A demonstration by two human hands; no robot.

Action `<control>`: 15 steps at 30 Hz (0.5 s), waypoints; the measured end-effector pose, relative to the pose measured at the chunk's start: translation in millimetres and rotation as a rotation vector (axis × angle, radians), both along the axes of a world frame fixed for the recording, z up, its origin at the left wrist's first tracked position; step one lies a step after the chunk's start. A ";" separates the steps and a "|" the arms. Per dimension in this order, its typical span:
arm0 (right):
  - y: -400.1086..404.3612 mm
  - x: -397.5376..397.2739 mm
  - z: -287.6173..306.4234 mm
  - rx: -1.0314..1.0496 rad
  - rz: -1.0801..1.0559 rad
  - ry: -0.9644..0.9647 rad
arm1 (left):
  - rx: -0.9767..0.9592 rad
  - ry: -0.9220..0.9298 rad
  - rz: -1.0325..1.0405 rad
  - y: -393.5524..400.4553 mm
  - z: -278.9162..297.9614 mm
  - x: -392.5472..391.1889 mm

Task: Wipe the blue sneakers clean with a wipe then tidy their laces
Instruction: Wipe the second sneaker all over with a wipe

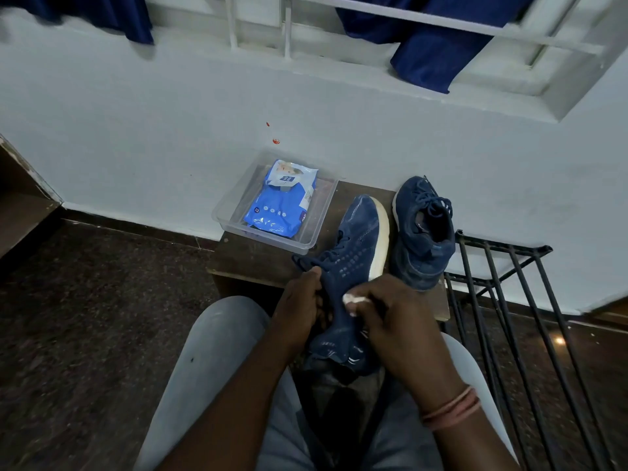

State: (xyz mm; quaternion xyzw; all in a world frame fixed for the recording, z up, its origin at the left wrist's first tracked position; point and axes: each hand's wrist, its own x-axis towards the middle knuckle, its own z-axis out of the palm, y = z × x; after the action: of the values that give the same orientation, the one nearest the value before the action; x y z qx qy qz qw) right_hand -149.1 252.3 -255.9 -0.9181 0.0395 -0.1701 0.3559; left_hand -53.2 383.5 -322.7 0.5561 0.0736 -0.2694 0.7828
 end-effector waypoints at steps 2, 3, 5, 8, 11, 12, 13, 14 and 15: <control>-13.5 -2.7 -0.5 0.169 -0.142 -0.021 | -0.041 0.016 -0.011 -0.9 6.7 -1.2; -18.6 -2.7 -0.5 0.258 -0.187 -0.018 | -0.077 0.034 -0.025 1.4 6.9 -1.8; -21.5 -2.6 -2.7 0.377 -0.204 -0.009 | -0.119 0.016 -0.045 5.1 8.7 -2.1; -11.1 -5.9 -5.7 0.448 -0.144 -0.033 | -0.059 -0.103 -0.126 5.9 6.5 -4.5; -5.7 -7.9 -9.2 0.466 -0.103 -0.088 | -0.016 -0.164 -0.135 3.7 4.0 -9.8; -6.3 -7.5 -10.2 0.462 -0.102 -0.110 | -0.007 -0.174 -0.129 3.0 3.0 -10.1; -7.5 -6.8 -11.4 0.456 -0.101 -0.131 | -0.008 -0.181 -0.119 3.2 3.9 -9.9; -8.7 -6.4 -13.0 0.444 -0.096 -0.152 | -0.024 -0.177 -0.102 1.9 4.6 -9.7; -9.1 -6.4 -14.1 0.430 -0.089 -0.169 | -0.060 -0.157 -0.088 0.8 6.4 -9.8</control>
State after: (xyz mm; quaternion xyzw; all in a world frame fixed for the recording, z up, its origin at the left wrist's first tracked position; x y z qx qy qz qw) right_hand -155.5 243.3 -270.0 -0.8009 0.0856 -0.2494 0.5375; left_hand -63.0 384.4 -316.3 0.5544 -0.0205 -0.2613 0.7899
